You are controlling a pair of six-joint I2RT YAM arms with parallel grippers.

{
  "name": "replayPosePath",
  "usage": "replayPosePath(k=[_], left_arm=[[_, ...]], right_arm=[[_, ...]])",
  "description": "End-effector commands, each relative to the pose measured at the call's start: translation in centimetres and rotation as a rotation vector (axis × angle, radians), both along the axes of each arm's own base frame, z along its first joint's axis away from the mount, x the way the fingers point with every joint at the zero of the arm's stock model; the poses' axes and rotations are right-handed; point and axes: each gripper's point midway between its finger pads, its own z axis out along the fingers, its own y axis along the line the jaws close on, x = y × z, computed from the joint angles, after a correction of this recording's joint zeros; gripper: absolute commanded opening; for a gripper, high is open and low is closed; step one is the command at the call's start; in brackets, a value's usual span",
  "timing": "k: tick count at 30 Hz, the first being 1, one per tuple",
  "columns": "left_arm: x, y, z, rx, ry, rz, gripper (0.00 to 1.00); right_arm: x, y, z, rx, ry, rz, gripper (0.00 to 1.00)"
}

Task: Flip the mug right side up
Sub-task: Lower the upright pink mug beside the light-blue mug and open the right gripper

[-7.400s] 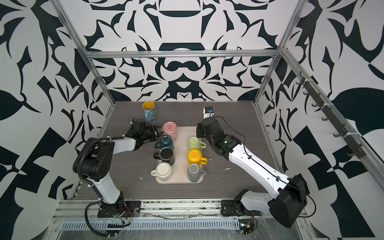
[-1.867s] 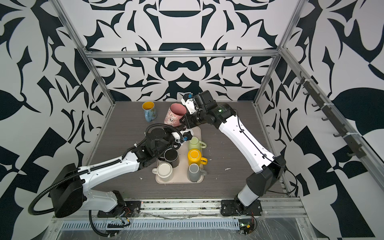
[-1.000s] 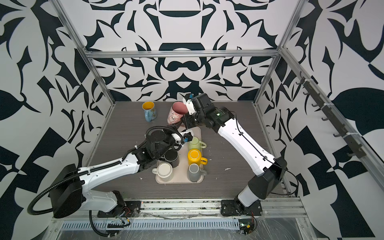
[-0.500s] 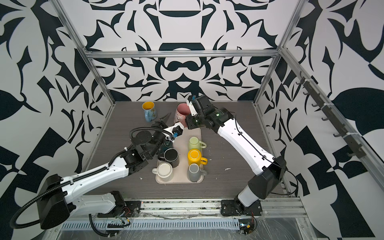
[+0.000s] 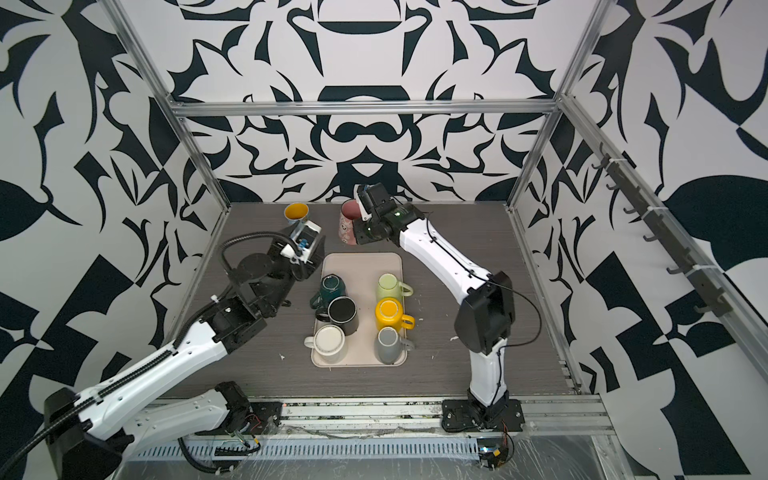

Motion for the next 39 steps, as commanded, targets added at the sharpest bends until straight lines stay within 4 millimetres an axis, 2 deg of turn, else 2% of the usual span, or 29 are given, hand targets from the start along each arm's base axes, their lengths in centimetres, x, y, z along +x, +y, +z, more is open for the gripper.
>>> replayPosePath(k=[1,6,11,17,19,20,21,23,39], left_arm=[[-0.4,1.8,0.2,-0.23,0.14,-0.019,0.71],[-0.2,4.0,-0.3,-0.381,0.221,-0.02,0.74],[-0.2,4.1,-1.4,-0.458,0.311,-0.047,0.76],[-0.2,3.9,-2.7,-0.488,0.386,-0.06,0.77],[-0.1,3.9,-3.0,-0.493,0.398,-0.06,0.77],[-0.1,3.9,-3.2,-0.495,0.404,-0.057,0.77],[-0.1,3.9,-3.2,-0.498,0.407,-0.057,0.77],[-0.1,3.9,-3.6,-0.498,0.415,-0.053,0.77],[-0.3,4.5,-5.0,-0.503,0.441,-0.018,0.77]], right_arm=[[3.6,2.3,7.4,0.129,-0.232,0.009,0.0],[6.2,4.6,5.2,0.126,-0.212,0.019,0.0],[7.7,7.0,3.9,0.111,-0.222,0.042,0.0],[8.5,9.0,2.3,0.089,-0.247,0.063,0.0],[8.8,9.3,1.2,0.072,-0.243,0.064,0.0],[8.8,9.5,2.8,0.092,-0.277,0.062,0.0],[9.1,9.7,1.5,0.078,-0.266,0.061,0.0],[9.3,10.1,0.7,0.064,-0.272,0.062,0.0],[10.3,11.5,-1.0,0.003,-0.34,0.042,0.0]])
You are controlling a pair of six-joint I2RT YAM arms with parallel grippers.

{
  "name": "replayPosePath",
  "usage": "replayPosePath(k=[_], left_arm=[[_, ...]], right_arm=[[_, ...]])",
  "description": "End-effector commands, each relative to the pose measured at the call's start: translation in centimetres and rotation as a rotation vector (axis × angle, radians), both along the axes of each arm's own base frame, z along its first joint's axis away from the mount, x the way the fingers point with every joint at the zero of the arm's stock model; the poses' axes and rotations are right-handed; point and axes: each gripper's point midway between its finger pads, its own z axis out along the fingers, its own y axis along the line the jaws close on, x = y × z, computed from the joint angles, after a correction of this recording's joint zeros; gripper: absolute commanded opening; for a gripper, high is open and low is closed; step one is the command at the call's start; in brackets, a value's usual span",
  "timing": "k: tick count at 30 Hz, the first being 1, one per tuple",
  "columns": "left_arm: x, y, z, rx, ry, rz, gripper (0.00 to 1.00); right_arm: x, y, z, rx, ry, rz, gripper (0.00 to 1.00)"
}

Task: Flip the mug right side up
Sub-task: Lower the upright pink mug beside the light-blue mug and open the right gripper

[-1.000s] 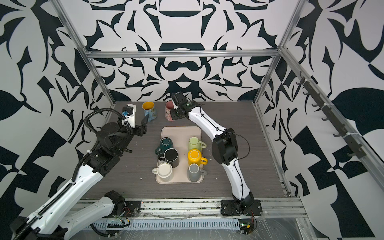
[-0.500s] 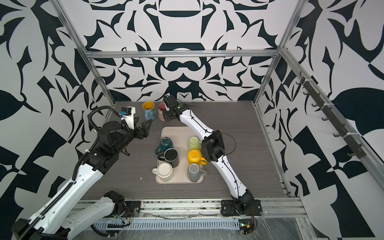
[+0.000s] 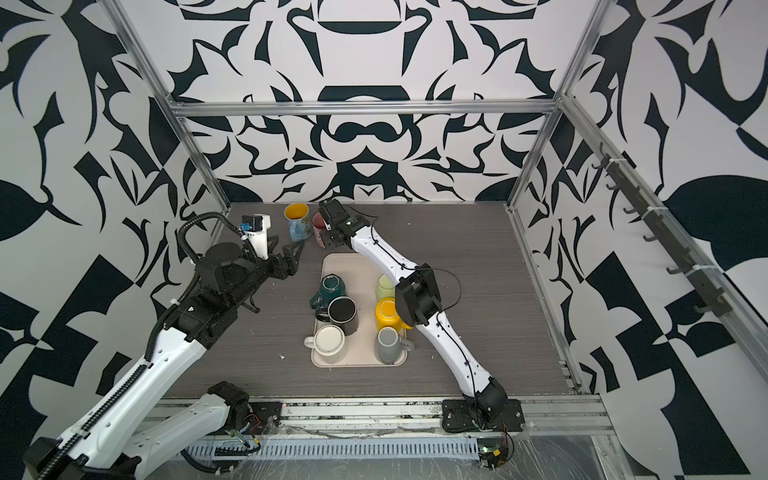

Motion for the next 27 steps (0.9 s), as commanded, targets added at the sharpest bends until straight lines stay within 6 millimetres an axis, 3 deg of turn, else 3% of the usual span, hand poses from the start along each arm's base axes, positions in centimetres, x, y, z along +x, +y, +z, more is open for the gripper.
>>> replayPosePath(k=[1,4,27], left_arm=[[-0.3,0.4,-0.9,-0.007,0.03,0.011,0.77],[-0.3,0.5,-1.2,-0.011,0.037,0.018,0.77],[-0.7,1.3,-2.4,-0.012,0.06,0.048,0.77]], right_arm=[[2.4,1.2,10.2,0.16,-0.248,-0.042,0.0],[2.6,1.4,9.9,0.171,-0.248,-0.051,0.0],[2.9,2.2,8.5,0.202,-0.228,-0.044,0.39]])
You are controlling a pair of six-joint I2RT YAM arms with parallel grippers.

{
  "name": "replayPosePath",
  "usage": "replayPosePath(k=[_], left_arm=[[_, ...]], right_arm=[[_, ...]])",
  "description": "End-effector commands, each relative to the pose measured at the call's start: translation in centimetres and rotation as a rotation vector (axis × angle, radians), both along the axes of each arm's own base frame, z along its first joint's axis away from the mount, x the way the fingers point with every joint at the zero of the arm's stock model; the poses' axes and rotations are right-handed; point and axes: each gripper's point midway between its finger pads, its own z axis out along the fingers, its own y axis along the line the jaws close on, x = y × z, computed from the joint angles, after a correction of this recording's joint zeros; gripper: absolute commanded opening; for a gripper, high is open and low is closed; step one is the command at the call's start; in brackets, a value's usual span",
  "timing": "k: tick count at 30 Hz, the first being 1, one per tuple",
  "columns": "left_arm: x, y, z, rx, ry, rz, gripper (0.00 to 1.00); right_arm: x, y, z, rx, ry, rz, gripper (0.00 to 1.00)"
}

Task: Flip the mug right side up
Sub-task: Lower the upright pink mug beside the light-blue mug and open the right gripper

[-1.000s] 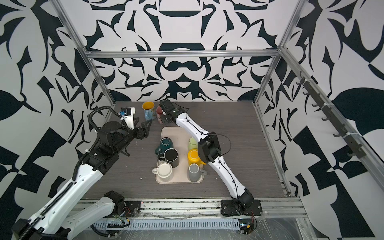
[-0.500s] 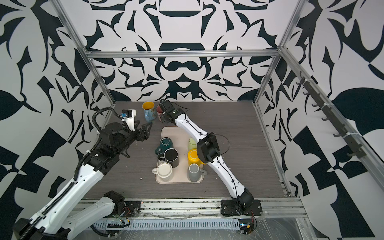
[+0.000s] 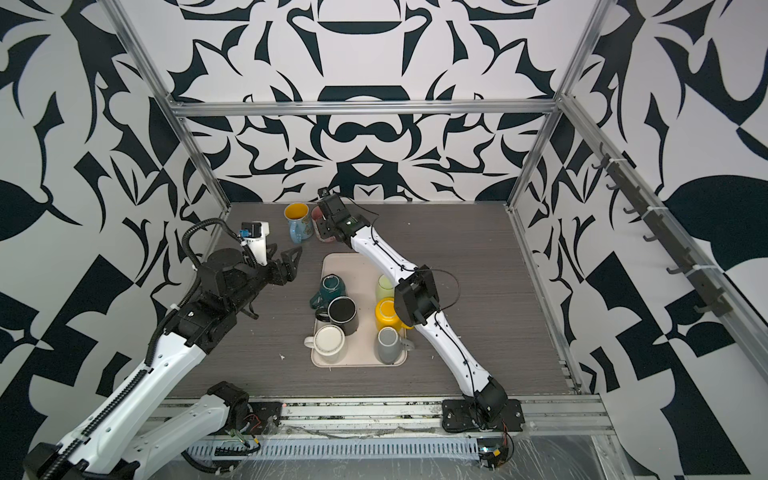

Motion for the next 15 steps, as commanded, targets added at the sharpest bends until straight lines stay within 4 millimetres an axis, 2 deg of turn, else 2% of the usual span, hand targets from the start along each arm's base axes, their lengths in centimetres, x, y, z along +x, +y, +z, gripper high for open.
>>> replayPosePath(k=[1,5,7,8,15], left_arm=[[-0.2,0.4,-0.2,-0.01,0.004,0.017,0.77],[-0.3,0.3,0.1,-0.019,0.001,0.011,0.77],[-0.4,0.4,0.3,-0.027,-0.003,0.011,0.78],[-0.5,0.4,0.5,-0.032,-0.006,0.009,0.77],[-1.4,0.4,1.6,-0.057,0.025,-0.003,0.77]], right_arm=[[-0.2,0.2,5.2,0.068,-0.071,0.002,0.41],[-0.8,-0.2,5.8,0.066,-0.057,0.003,0.48],[-1.2,-0.3,7.1,0.085,-0.063,0.003,0.5],[-1.5,-0.6,6.7,0.078,-0.052,-0.001,0.5],[-3.3,-2.0,12.2,0.175,-0.121,-0.002,0.52]])
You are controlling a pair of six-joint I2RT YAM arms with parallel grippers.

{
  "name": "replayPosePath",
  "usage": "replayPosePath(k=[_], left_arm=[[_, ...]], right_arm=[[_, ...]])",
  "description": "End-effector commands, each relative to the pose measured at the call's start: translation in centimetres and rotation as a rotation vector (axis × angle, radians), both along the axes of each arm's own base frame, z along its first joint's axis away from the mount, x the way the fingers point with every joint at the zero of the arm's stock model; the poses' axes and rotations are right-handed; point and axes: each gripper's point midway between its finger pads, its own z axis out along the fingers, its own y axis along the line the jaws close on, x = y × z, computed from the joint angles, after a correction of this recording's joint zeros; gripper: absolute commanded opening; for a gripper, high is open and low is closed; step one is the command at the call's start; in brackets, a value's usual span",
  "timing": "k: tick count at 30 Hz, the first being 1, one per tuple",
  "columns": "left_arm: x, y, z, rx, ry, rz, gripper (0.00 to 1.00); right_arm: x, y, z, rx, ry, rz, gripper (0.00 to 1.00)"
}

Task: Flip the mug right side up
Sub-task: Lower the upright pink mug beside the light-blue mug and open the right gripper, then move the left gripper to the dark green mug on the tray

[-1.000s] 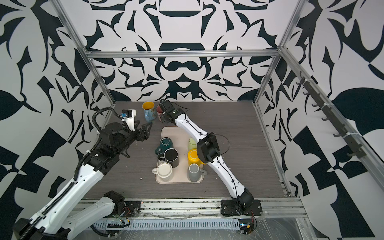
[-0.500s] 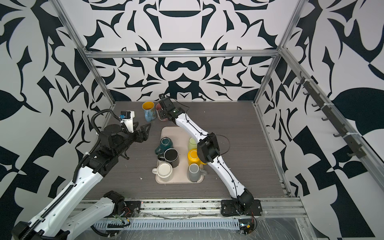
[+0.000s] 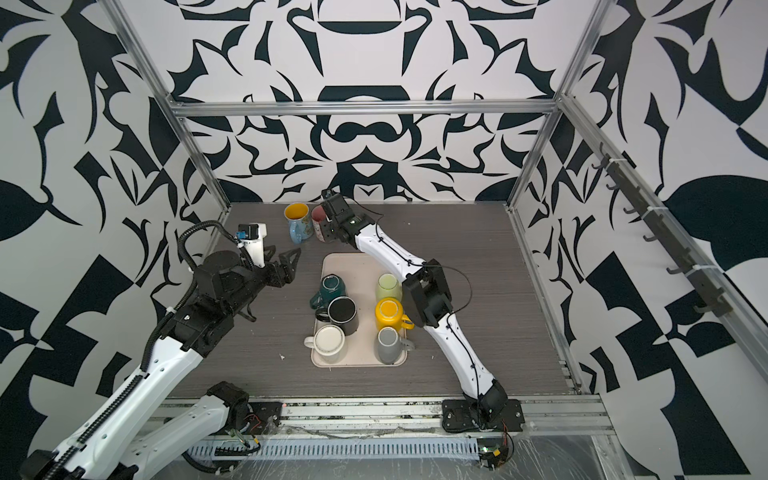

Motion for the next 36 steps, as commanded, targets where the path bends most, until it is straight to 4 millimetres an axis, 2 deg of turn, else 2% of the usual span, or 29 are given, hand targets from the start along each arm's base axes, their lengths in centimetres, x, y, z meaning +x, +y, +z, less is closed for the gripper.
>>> replayPosePath(k=[1,8,15,21,23,25,31,36], left_arm=[[-0.8,0.2,1.3,-0.037,0.026,0.0,0.77],[-1.5,0.4,2.2,-0.165,0.182,0.051,0.75],[-1.6,0.4,0.6,-0.338,0.387,0.165,0.74],[-1.2,0.8,-3.5,-0.524,0.587,0.339,0.72],[-1.3,0.7,-5.2,-0.608,0.677,0.402,0.71],[-1.3,0.3,-6.6,-0.687,0.748,0.434,0.7],[-1.1,-1.3,-10.5,-0.987,0.936,0.51,0.65],[-2.1,-1.1,-13.2,-1.203,1.034,0.637,0.63]], right_arm=[[-0.8,-0.2,10.1,0.169,-0.158,-0.003,0.52],[-4.2,-3.0,13.0,0.19,-0.12,-0.02,0.53],[-9.0,-7.8,13.1,0.134,0.002,-0.089,0.56],[-13.1,-13.0,14.0,0.219,-0.034,-0.17,0.62],[-14.0,-15.2,14.3,0.227,-0.057,-0.226,0.63],[-14.8,-16.5,14.3,0.23,-0.06,-0.251,0.63],[-15.9,-18.6,13.3,0.202,-0.044,-0.297,0.63],[-16.3,-19.6,13.1,0.201,-0.047,-0.321,0.63]])
